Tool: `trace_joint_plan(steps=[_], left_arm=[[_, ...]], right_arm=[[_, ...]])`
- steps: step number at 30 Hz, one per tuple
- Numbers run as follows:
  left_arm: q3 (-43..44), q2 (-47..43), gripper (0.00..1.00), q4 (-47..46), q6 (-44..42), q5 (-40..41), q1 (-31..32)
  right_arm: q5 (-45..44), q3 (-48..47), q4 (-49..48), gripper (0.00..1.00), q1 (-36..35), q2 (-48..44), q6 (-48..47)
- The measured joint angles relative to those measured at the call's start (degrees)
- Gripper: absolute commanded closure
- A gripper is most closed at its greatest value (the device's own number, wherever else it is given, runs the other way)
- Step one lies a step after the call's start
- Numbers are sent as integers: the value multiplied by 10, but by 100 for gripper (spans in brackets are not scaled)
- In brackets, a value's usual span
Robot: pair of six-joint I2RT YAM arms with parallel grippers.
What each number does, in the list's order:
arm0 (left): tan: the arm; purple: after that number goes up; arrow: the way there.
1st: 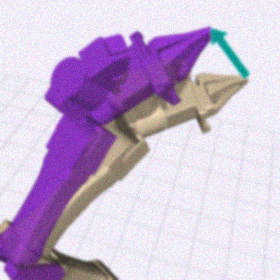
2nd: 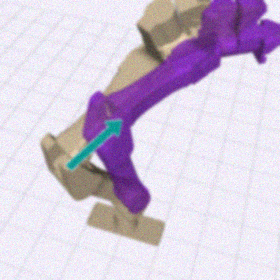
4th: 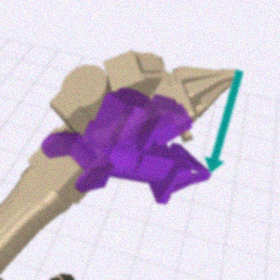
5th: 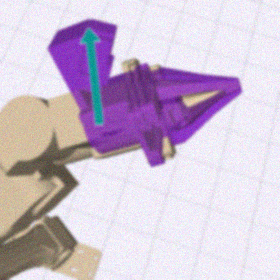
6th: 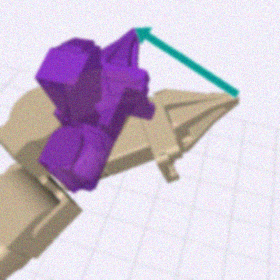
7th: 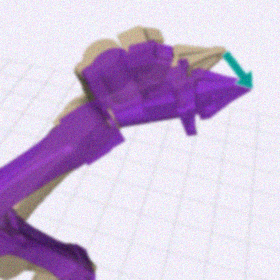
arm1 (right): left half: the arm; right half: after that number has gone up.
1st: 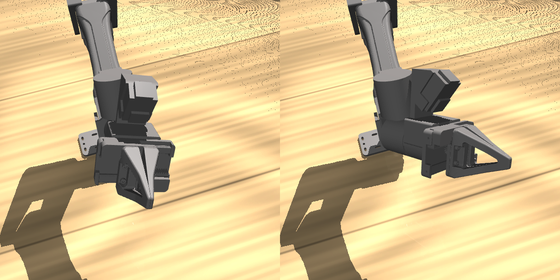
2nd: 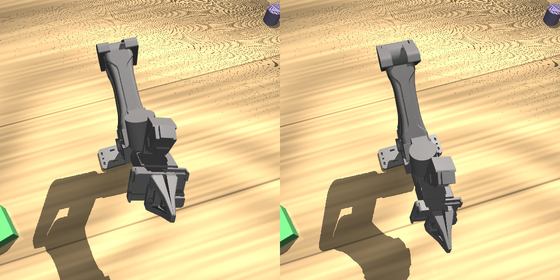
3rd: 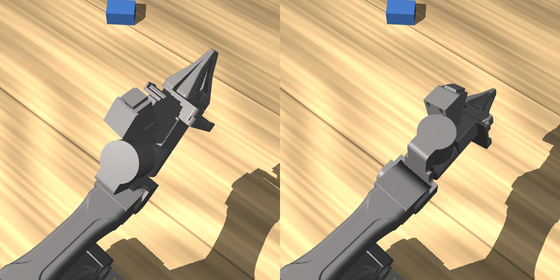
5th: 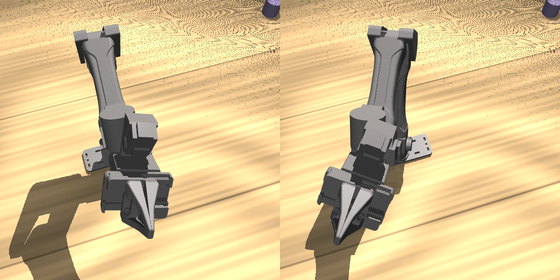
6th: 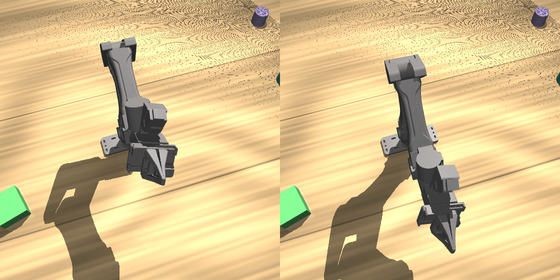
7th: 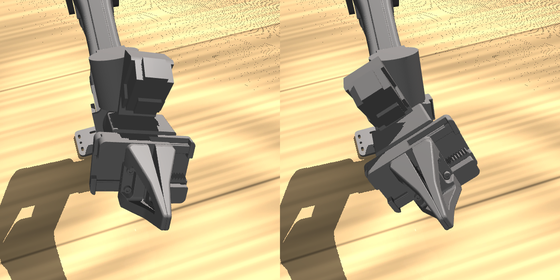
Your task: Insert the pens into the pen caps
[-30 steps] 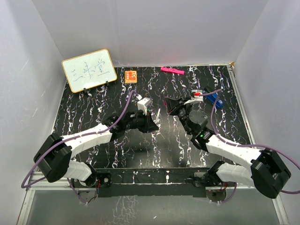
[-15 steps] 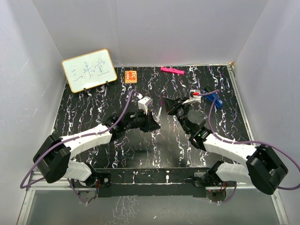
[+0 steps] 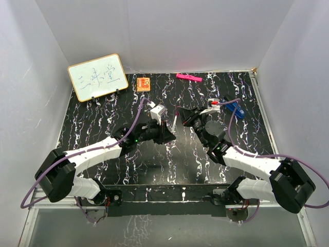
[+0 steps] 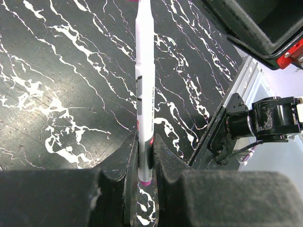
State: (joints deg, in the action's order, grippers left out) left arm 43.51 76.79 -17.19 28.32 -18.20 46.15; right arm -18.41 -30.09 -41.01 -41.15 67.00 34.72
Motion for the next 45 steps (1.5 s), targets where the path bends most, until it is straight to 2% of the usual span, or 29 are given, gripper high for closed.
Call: trace_joint_plan(steps=[22,45], left_arm=[[-35,2,100,-4,2,-4,2],[-35,1,100,-8,0,5,2]], right_arm=[[0,0,-9,100,0,9,-2],[12,0,-11,100,0,28,0]])
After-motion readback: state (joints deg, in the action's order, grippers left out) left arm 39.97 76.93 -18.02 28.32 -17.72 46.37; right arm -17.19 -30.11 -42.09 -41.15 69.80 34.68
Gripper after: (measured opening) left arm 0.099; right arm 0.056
